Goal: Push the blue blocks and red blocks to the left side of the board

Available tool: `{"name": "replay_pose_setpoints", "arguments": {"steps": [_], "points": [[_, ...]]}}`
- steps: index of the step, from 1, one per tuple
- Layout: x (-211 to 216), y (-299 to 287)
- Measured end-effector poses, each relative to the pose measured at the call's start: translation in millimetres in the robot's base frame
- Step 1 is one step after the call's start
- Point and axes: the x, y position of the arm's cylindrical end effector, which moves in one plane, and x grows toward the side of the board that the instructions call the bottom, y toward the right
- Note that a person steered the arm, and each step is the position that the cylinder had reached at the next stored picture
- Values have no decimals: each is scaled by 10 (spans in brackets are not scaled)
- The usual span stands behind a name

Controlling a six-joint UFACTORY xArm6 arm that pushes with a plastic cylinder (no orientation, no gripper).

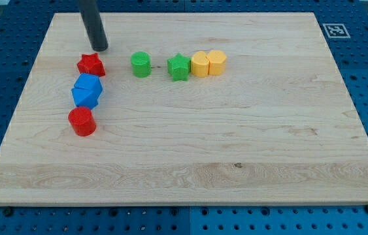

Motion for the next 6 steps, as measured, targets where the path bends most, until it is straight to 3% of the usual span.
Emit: {"name": "replay_pose_setpoints", "arguments": {"steps": [2, 6], "points": [[329, 396], [1418, 448]]}}
